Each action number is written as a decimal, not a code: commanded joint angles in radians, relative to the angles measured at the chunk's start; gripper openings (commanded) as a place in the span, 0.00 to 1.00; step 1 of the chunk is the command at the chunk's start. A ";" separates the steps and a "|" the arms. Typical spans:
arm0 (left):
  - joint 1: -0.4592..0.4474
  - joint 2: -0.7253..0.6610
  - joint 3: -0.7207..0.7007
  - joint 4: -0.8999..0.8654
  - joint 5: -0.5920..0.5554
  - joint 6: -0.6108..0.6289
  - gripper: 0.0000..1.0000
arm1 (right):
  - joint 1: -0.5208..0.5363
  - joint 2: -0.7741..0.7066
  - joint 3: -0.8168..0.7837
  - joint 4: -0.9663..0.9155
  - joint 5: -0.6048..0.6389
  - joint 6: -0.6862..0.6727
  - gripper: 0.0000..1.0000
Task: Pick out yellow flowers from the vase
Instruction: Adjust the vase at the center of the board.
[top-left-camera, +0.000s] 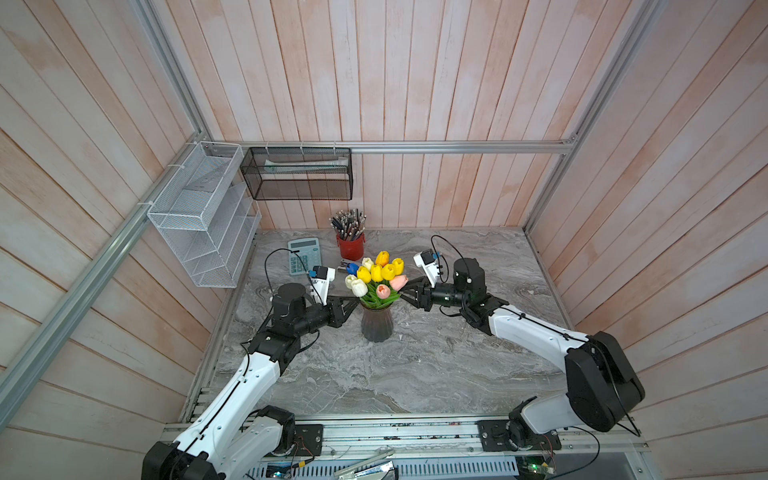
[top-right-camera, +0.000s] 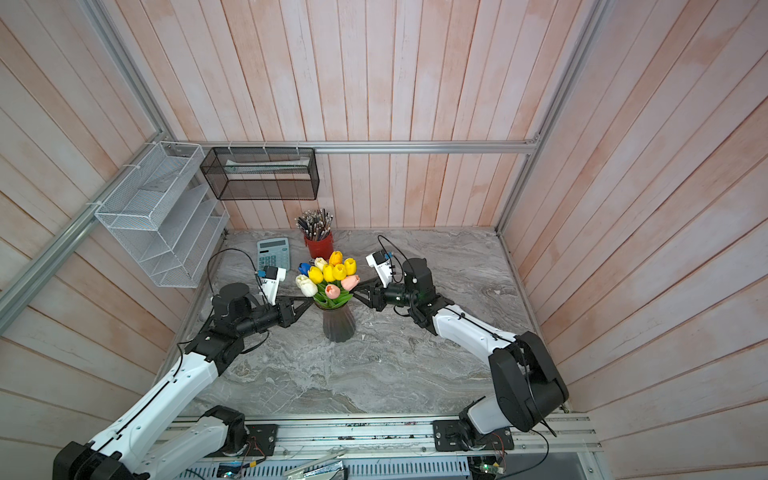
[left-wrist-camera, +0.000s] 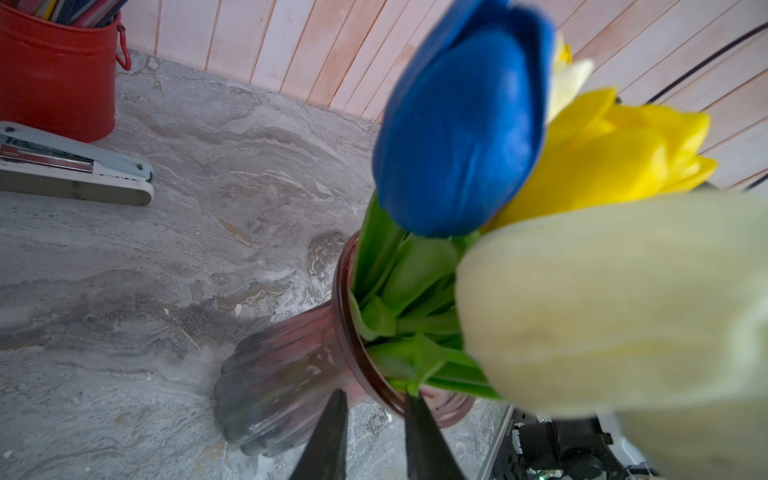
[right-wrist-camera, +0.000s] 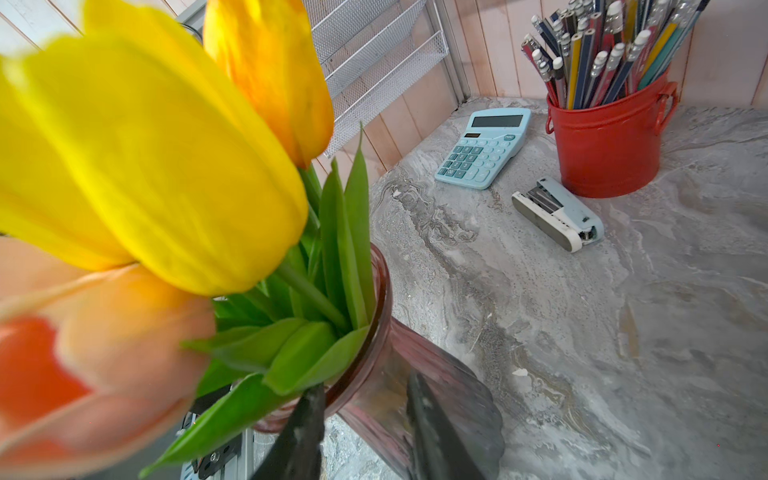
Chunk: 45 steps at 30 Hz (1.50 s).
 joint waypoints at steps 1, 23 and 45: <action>-0.007 0.021 0.038 -0.004 0.022 0.002 0.22 | 0.006 0.010 0.020 0.001 -0.025 0.012 0.34; -0.006 0.101 0.074 0.073 0.016 0.002 0.09 | 0.067 0.019 0.026 -0.002 -0.025 0.034 0.24; 0.001 0.248 0.115 0.168 0.044 0.056 0.06 | 0.162 -0.100 -0.127 0.182 0.171 0.187 0.23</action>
